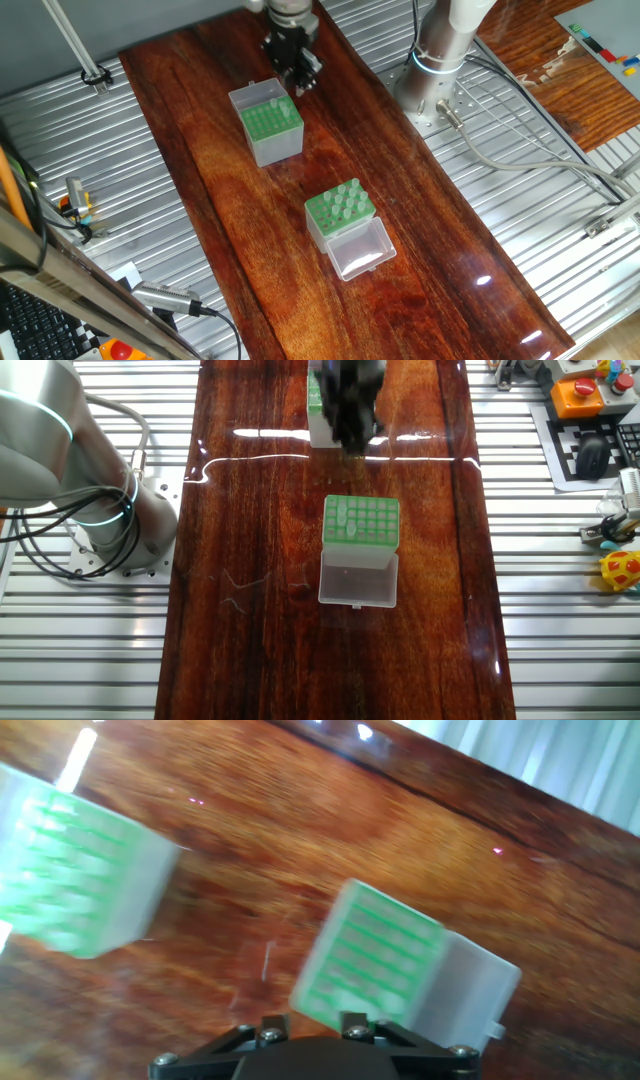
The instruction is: Transfer all large pipette tips from one holder to another
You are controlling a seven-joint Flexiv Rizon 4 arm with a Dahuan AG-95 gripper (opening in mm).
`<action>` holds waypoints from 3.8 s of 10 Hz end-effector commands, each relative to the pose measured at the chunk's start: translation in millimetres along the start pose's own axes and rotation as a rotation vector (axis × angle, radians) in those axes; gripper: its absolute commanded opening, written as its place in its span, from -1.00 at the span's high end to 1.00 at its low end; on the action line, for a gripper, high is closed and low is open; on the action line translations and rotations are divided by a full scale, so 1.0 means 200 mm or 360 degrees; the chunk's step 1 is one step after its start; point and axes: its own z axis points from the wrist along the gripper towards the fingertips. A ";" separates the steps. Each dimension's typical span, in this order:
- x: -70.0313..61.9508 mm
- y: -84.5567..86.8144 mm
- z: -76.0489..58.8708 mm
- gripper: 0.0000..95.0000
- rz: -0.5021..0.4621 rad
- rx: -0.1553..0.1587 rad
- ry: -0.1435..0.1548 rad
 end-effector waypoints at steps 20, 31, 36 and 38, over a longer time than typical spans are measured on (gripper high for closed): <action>-0.26 0.43 0.27 0.60 0.0176 -0.0093 -0.0019; -0.43 0.61 0.39 0.60 0.0582 -0.0092 -0.0021; -0.53 0.69 0.47 0.60 0.0626 -0.0087 -0.0032; -0.53 0.69 0.47 0.60 0.0602 -0.0090 -0.0019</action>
